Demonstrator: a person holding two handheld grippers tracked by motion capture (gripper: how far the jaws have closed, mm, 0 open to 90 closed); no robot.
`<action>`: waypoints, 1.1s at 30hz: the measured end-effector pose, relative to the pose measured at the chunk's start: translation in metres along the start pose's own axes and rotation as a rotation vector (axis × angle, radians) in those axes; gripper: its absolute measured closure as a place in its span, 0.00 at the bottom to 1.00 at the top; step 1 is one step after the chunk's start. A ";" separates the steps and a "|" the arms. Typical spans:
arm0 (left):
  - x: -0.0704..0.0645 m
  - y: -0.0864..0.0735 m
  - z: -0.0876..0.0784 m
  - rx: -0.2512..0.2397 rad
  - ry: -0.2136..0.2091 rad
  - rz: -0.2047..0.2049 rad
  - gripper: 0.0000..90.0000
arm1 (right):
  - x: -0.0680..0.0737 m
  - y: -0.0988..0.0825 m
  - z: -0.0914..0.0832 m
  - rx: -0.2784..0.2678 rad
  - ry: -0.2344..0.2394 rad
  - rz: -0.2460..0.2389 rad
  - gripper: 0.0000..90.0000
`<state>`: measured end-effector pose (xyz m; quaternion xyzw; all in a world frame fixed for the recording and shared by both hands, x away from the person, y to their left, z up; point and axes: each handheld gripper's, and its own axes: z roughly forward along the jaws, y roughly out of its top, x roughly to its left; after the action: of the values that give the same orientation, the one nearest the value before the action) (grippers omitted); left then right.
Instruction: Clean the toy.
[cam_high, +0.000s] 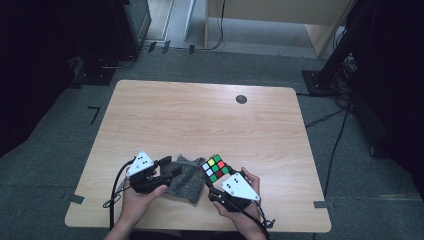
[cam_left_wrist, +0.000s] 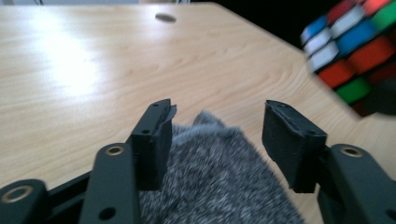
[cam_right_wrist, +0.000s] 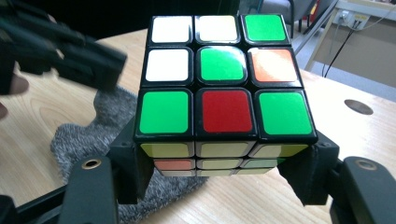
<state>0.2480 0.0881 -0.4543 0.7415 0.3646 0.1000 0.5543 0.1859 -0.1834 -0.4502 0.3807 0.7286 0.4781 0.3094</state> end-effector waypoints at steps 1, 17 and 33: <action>-0.003 0.002 -0.001 -0.015 -0.026 -0.002 0.44 | 0.001 -0.001 0.001 0.006 -0.001 -0.008 0.39; -0.067 0.010 0.015 0.104 -0.049 0.191 0.18 | 0.039 -0.007 0.016 0.065 -0.016 -0.183 0.38; -0.039 0.013 0.009 0.098 -0.236 0.018 0.37 | 0.045 -0.003 0.008 0.002 -0.022 -0.254 0.39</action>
<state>0.2305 0.0544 -0.4354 0.7776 0.2945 -0.0008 0.5555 0.1683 -0.1428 -0.4598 0.2908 0.7679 0.4301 0.3751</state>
